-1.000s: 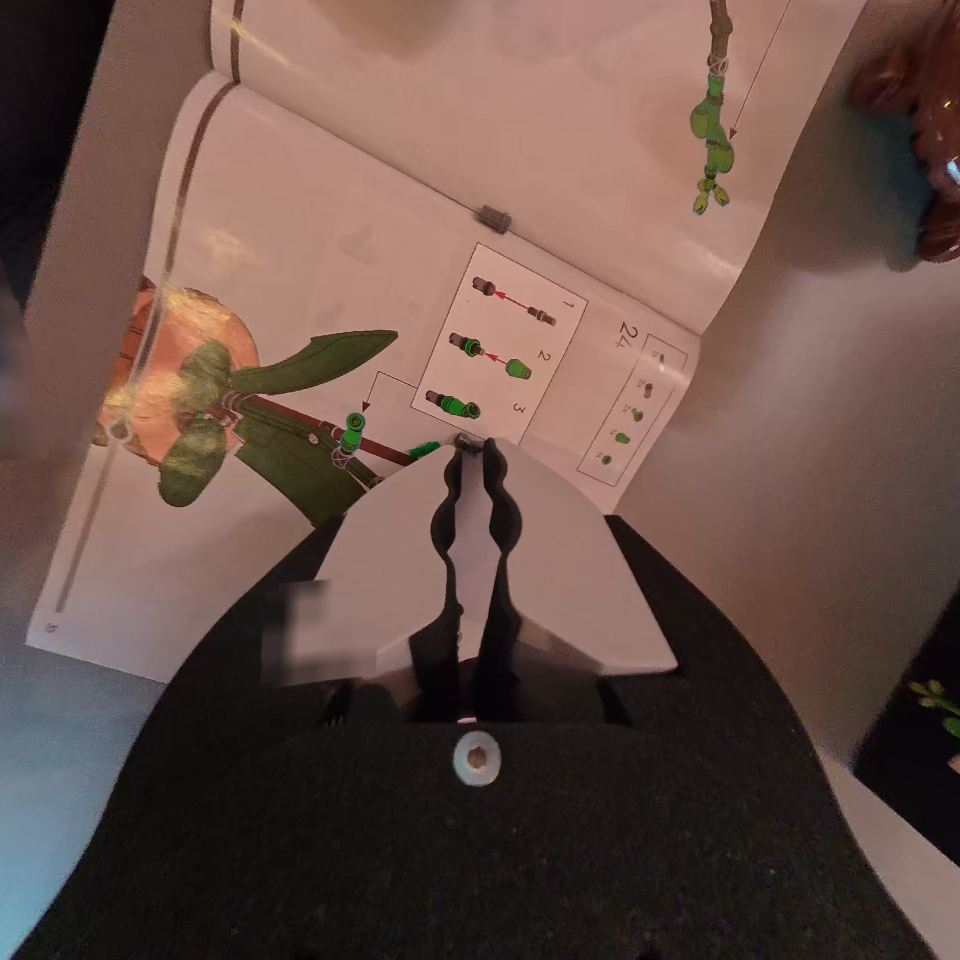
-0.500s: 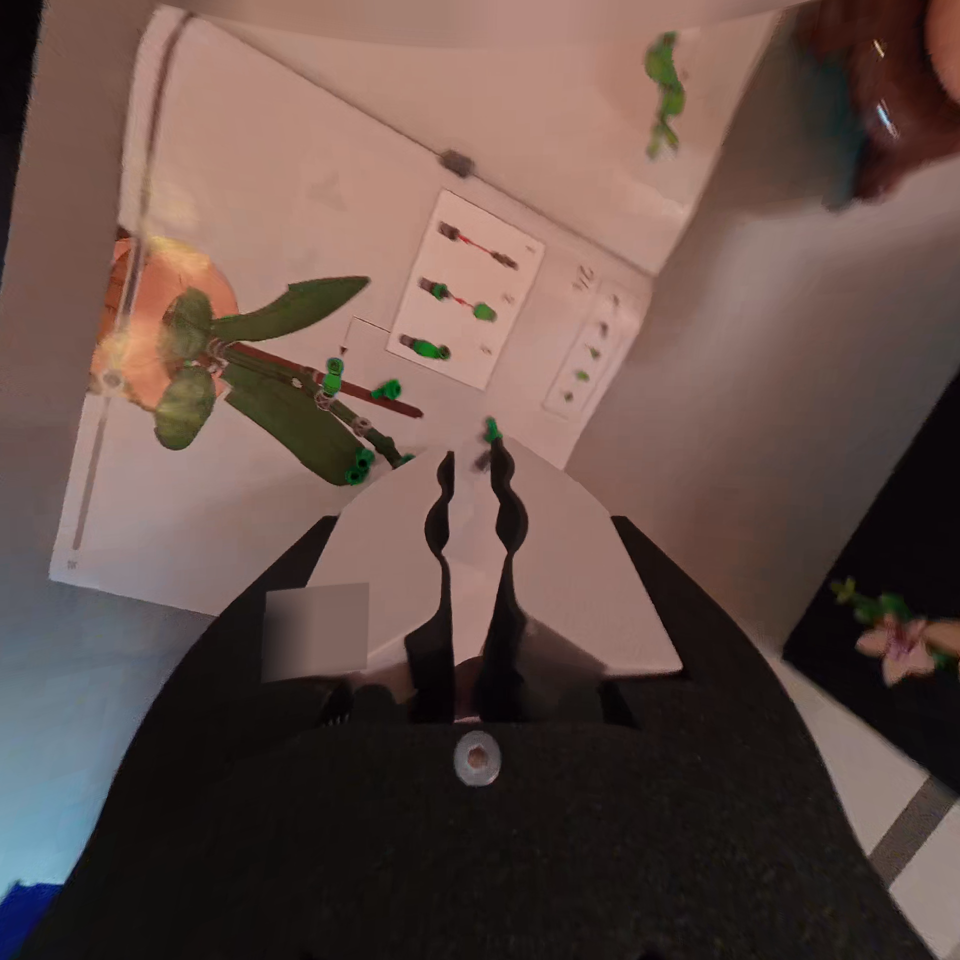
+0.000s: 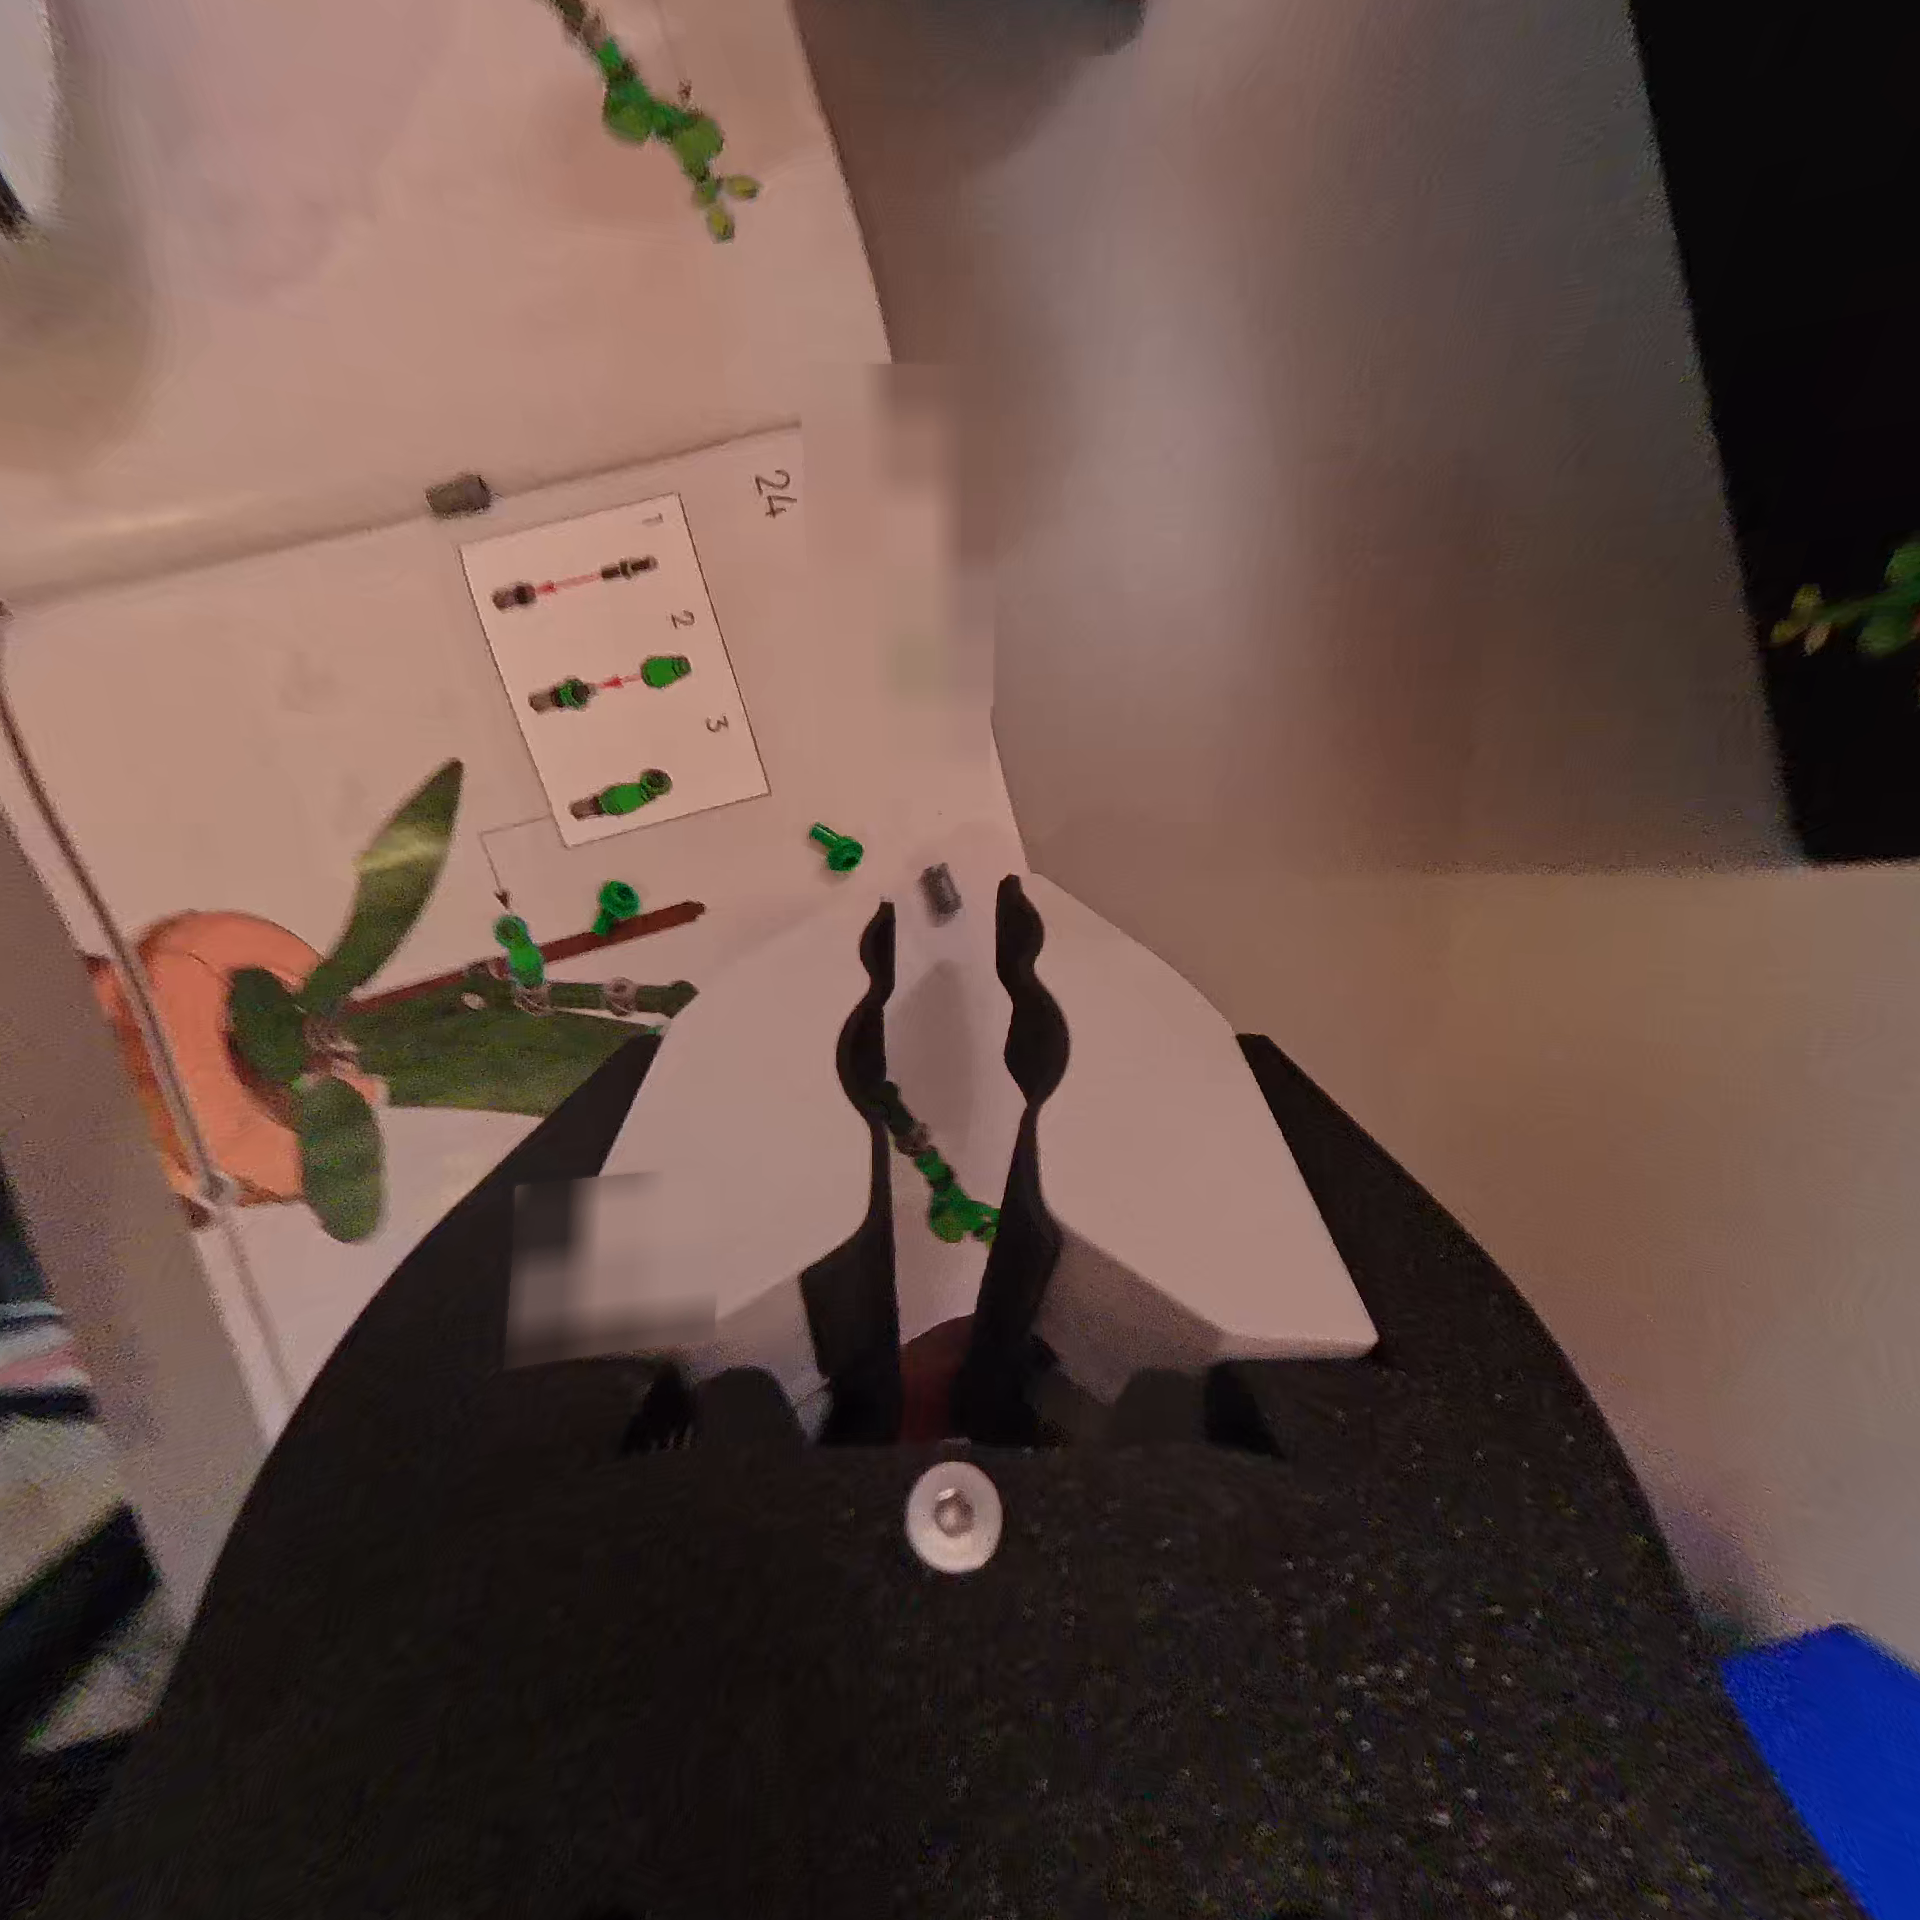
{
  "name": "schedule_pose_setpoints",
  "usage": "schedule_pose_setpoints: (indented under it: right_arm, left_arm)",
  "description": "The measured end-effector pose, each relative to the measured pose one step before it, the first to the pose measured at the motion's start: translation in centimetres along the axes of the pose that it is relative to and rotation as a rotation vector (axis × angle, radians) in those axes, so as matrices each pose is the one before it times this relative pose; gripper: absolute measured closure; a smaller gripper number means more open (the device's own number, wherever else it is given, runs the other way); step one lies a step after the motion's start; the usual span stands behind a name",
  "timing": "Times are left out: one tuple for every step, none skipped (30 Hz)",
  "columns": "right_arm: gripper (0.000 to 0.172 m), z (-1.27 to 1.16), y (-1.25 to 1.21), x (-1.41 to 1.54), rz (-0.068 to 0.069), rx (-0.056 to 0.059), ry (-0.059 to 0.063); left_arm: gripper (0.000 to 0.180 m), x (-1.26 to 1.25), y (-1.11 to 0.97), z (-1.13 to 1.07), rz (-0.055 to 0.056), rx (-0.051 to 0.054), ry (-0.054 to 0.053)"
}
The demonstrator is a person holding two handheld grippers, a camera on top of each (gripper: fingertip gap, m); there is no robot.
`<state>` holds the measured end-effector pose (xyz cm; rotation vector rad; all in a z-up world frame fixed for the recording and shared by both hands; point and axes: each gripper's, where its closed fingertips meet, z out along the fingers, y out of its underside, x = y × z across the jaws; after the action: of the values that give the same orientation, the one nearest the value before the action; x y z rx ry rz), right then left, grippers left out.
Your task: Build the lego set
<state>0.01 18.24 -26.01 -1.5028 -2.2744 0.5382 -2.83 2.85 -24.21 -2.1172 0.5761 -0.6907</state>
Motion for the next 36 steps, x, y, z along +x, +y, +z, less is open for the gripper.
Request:
schedule_pose_setpoints:
  right_arm:
    - [0.154, 0.208, 0.022, 0.084, -0.0652, -0.0351, 0.0001]
    - [0.154, 0.31, 0.087, -0.08, -0.0501, -0.0359, -0.0172]
    - [0.154, 0.377, 0.03, 0.058, -0.0286, -0.0284, -0.0132]
    - [0.155, 0.415, 0.063, -0.011, -0.0188, -0.0246, -0.0184]
    - [0.158, 0.535, 0.098, -0.201, -0.0169, -0.0234, -0.0305]
    - [0.167, 0.243, -0.105, -0.463, -0.012, -0.0021, -0.0471]
    - [0.168, 0.084, -0.016, -0.048, 0.0088, -0.0028, -0.0151]
    - [0.168, -0.023, 0.181, 0.01, 0.0185, -0.0152, -0.0059]
    - [0.168, -0.147, 0.06, -0.201, 0.0208, -0.0036, -0.0079]
    - [0.169, -0.278, -0.565, -0.428, 0.0197, 0.0394, -0.0162]
    - [0.168, -0.391, -0.939, -1.037, 0.0017, 0.0607, -0.0414]
    - [0.168, -0.291, -0.981, -1.385, -0.0432, 0.0506, -0.0434]
    - [0.168, -0.049, -0.801, -1.47, -0.1064, 0.0259, -0.0293]
    - [0.169, 0.181, -0.462, -1.293, -0.1554, -0.0097, -0.011]
    - [0.169, 0.294, -0.206, -0.904, -0.1688, -0.0385, 0.0065]
    - [0.169, 0.297, -0.052, -0.569, -0.1488, -0.0485, 0.0076]
    - [0.168, 0.259, 0.136, -0.482, -0.1177, -0.0548, -0.0113]
    - [0.168, 0.153, 0.036, -0.411, -0.0847, -0.0354, -0.0227]
    - [0.168, 0.075, -0.073, -0.276, -0.0608, -0.0175, -0.0235]
    - [0.168, 0.018, 0.023, -0.233, -0.0474, -0.0175, -0.026]
    - [0.167, -0.012, 0.236, 0.073, -0.035, -0.0258, -0.0102]
    - [0.165, -0.01, 0.216, 0.092, -0.0252, -0.0185, -0.0099]
    - [0.162, 0.047, 0.134, 0.051, -0.0128, -0.0085, -0.0118]
    - [0.159, 0.097, 0.097, 0.028, -0.0073, -0.0061, -0.0063]
    - [0.157, 0.147, 0.032, -0.002, -0.0083, -0.0017, -0.0035]
    - [0.156, 0.168, 0.043, 0.057, -0.0061, -0.0045, 0.0081]
    - [0.155, 0.057, 0.154, 0.083, 0.0022, -0.0106, 0.0149]
    - [0.155, -0.023, 0.058, 0.153, 0.0135, 0.0008, 0.0189]
    - [0.154, -0.124, -0.171, 0.121, 0.0153, 0.0217, 0.0227]
    - [0.155, -0.127, -0.164, 0.1, 0.02, 0.023, 0.0212]
    - [0.155, -0.141, 0.059, -0.003, 0.0338, 0.0099, 0.0154]
    - [0.156, -0.169, 0.177, 0.056, 0.0495, 0.0043, 0.0184]
    - [0.158, -0.333, 0.052, 0.216, 0.0746, 0.0196, 0.0311]
    - [0.159, -0.516, -0.069, 0.71, 0.1271, 0.0351, 0.0631]
    - [0.161, -0.553, 0.102, 0.785, 0.1966, 0.0223, 0.0657]
    - [0.161, -0.48, 0.398, 0.188, 0.2498, -0.0003, 0.0244]
  left_arm:
    - [0.18, 0.014, -0.016, -0.028, 0.0017, 0.0006, 0.0]
    - [0.18, 0.051, -0.01, -0.04, 0.0012, 0.0003, 0.0008]
    - [0.18, 0.038, -0.01, -0.014, 0.0018, -0.0002, 0.0002]
    - [0.18, 0.015, -0.012, -0.019, 0.0019, 0.0001, -0.001]
    - [0.18, 0.02, -0.026, -0.008, 0.0012, 0.0007, -0.0005]
    - [0.18, 0.036, -0.026, -0.037, 0.0011, 0.0016, 0.0002]
    - [0.18, -0.004, -0.028, -0.012, 0.0005, 0.0015, -0.0003]
    - [0.18, -0.006, -0.031, -0.028, 0.0003, 0.0016, -0.0007]
    - [0.18, 0.0, -0.029, -0.043, 0.0002, 0.0021, 0.0004]
    - [0.18, 0.01, -0.027, -0.065, 0.0003, 0.0023, 0.0007]
    - [0.18, 0.037, -0.034, -0.015, 0.0009, 0.0023, 0.0002]
    - [0.18, -0.006, -0.042, -0.005, 0.0009, 0.0025, -0.0003]
    - [0.18, -0.02, -0.024, -0.02, 0.0005, 0.0033, 0.0007]
    - [0.18, -0.007, -0.029, 0.011, -0.0008, 0.0028, 0.0014]
    - [0.18, 0.023, -0.035, 0.033, -0.0008, 0.0013, 0.0022]
    - [0.18, 0.017, -0.019, 0.038, 0.001, -0.0006, 0.0021]
    - [0.18, 0.08, 0.004, 0.008, 0.0036, -0.0008, 0.0018]
    - [0.18, 0.105, 0.002, 0.035, 0.0041, -0.0008, 0.0007]
    - [0.18, 0.073, -0.012, 0.006, 0.0041, -0.0007, -0.0004]
    - [0.18, 0.042, -0.03, -0.033, 0.0042, -0.0004, -0.0021]
    - [0.18, -0.001, -0.06, -0.056, 0.0039, 0.0007, -0.0032]
    - [0.18, -0.036, -0.049, -0.079, 0.0028, 0.0022, -0.0032]
    - [0.18, -0.036, -0.036, -0.075, 0.0005, 0.0024, -0.0024]
    - [0.18, -0.043, -0.009, -0.088, -0.0015, 0.002, -0.0019]
    - [0.18, -0.036, 0.016, -0.055, -0.0019, 0.0021, -0.001]
    - [0.18, -0.004, 0.039, -0.051, -0.0018, 0.001, 0.0001]
    - [0.18, -0.007, 0.006, -0.029, -0.0004, 0.0004, 0.0011]
    - [0.18, 0.011, -0.018, -0.019, 0.0004, 0.0015, 0.0021]
    - [0.18, 0.05, -0.031, -0.001, -0.0006, 0.0023, 0.0034]
    - [0.18, 0.067, -0.005, -0.009, -0.0013, 0.0013, 0.0041]
    - [0.18, 0.026, 0.019, 0.021, -0.0004, 0.0, 0.0029]
    - [0.18, 0.008, 0.001, 0.012, -0.0001, 0.0001, 0.0013]
    - [0.18, 0.004, -0.024, 0.01, -0.0006, 0.0016, 0.0011]
    - [0.18, 0.004, -0.08, -0.029, -0.0022, 0.005, 0.0001]
    - [0.18, 0.009, -0.127, -0.084, -0.005, 0.009, 0.0005]
    - [0.18, 0.033, -0.168, 0.037, -0.0083, 0.0116, 0.0025]
